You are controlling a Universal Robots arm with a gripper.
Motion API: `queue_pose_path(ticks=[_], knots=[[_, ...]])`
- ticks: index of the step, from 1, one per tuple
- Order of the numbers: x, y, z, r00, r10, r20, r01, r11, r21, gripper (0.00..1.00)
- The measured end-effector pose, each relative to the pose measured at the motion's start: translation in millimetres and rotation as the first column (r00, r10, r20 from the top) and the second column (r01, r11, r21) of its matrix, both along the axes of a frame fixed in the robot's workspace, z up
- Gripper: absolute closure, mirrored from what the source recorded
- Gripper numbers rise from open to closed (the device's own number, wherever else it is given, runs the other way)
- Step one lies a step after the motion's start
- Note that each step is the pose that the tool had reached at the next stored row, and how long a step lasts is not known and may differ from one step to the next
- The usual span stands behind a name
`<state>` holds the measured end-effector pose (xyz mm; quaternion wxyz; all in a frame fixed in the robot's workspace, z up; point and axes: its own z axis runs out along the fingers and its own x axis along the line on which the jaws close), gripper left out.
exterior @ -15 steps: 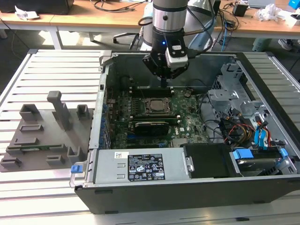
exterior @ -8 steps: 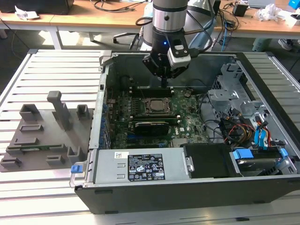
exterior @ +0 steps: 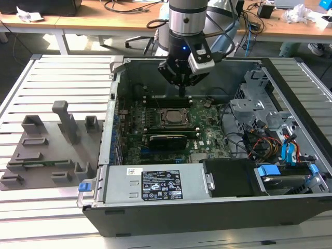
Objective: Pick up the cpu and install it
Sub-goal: 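Install the first cpu locking lever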
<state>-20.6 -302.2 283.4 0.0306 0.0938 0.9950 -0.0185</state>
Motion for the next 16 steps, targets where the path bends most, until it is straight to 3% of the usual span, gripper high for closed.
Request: queue_pose_path(ticks=[8,16], knots=[[0.0,0.0,0.0,0.9954,0.096,0.0,-0.096,0.9954,0.0,0.89],[0.0,0.0,0.0,0.9833,0.182,0.0,-0.182,0.9833,0.0,0.89]])
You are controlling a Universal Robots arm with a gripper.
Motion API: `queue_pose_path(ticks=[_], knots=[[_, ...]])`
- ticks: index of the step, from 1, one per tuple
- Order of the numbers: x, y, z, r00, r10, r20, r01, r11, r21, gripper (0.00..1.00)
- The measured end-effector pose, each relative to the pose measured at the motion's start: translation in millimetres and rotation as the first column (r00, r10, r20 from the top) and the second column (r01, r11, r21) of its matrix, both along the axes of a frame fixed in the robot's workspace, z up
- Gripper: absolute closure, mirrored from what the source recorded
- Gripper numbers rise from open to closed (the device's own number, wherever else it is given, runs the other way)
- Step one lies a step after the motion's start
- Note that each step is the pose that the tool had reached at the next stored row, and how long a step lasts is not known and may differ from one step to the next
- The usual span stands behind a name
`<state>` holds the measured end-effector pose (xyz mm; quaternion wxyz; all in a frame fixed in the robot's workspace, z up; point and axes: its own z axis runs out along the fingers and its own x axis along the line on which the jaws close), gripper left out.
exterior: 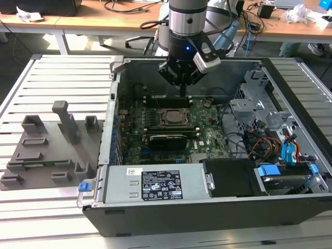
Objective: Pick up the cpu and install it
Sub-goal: 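Install the first cpu locking lever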
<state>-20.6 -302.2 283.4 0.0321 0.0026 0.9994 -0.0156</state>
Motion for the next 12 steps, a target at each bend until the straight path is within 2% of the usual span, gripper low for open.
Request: queue_pose_path(ticks=[7,12], knots=[[0.0,0.0,0.0,0.998,0.063,0.0,-0.063,0.998,0.0,0.89],[0.0,0.0,0.0,0.9904,0.138,0.0,-0.138,0.9904,0.0,0.89]])
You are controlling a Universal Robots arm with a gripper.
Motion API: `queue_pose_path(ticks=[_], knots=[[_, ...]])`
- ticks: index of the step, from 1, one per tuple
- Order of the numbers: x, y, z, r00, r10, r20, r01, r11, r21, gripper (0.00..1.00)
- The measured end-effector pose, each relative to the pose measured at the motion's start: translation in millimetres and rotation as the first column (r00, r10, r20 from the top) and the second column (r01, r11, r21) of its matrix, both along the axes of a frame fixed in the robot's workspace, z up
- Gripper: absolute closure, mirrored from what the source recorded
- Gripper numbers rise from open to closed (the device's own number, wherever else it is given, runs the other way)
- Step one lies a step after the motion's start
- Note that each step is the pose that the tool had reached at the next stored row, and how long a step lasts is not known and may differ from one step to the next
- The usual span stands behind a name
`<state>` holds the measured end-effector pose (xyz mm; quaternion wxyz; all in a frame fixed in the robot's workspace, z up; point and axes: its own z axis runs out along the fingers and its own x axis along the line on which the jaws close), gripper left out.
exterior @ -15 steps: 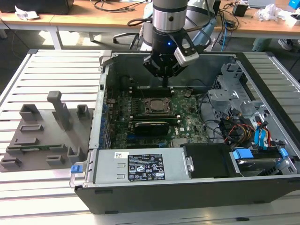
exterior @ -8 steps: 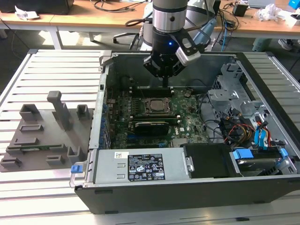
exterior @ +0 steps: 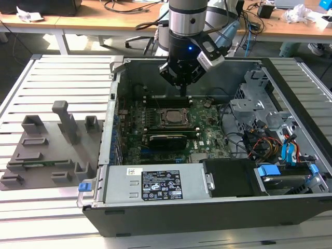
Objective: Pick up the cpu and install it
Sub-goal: 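Install the first cpu locking lever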
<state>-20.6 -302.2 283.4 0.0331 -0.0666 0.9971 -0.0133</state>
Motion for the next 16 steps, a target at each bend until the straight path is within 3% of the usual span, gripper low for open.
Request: queue_pose_path(ticks=[6,11,12,13,15,16], knots=[[0.0,0.0,0.0,0.9975,0.07,0.0,-0.07,0.9975,0.0,0.89],[0.1,0.0,0.0,0.9973,0.074,-0.0014,-0.074,0.9973,0.0002,0.89],[0.4,-0.1,-0.2,0.9972,0.074,-0.0109,-0.074,0.9973,0.0009,0.89],[1.0,-0.1,-0.4,0.9966,0.074,-0.0357,-0.074,0.9973,0.0027,0.89],[2.8,0.0,-0.6,0.9943,0.074,-0.077,-0.074,0.9973,0.0056,0.89],[2.9,0.0,-0.5,0.9941,0.074,-0.08,-0.074,0.9973,0.0056,0.89]])
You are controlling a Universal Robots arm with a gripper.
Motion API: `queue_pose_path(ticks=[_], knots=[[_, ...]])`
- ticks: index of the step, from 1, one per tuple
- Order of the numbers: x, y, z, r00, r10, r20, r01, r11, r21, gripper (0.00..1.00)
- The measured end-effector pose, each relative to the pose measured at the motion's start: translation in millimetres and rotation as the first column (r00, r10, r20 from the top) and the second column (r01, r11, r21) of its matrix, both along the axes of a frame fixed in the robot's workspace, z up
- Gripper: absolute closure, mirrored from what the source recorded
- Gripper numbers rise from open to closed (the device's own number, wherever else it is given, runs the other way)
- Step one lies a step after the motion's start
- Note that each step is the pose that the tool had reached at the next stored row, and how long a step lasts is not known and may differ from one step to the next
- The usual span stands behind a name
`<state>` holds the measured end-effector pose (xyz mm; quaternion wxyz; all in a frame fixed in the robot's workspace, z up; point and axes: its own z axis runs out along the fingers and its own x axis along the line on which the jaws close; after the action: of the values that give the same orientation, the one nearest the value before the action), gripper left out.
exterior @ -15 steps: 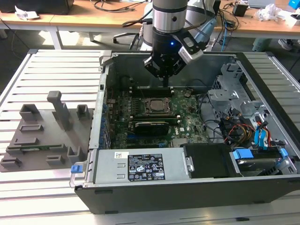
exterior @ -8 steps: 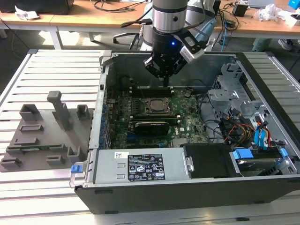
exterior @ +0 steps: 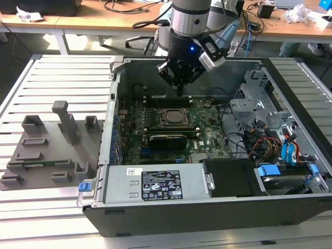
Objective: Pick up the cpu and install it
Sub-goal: 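Install the first cpu locking lever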
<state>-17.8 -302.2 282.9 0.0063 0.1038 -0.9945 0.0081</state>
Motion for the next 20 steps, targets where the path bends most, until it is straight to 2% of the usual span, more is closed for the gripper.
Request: queue_pose_path(ticks=[5,9,14,20], knots=[[-4.9,0.1,-0.3,1.0,-0.004,-0.0002,0.004,1.0,0.0003,0.89],[-9.3,0.1,-0.7,0.9995,-0.03,-0.0002,0.03,0.9995,-0.002,0.89],[-28.7,0.2,-0.8,0.9992,-0.04,-0.0003,0.04,0.9992,-0.002,0.89],[-37.9,0.4,-1.1,0.9987,-0.05,-0.0003,0.05,0.9987,-0.002,0.89]])
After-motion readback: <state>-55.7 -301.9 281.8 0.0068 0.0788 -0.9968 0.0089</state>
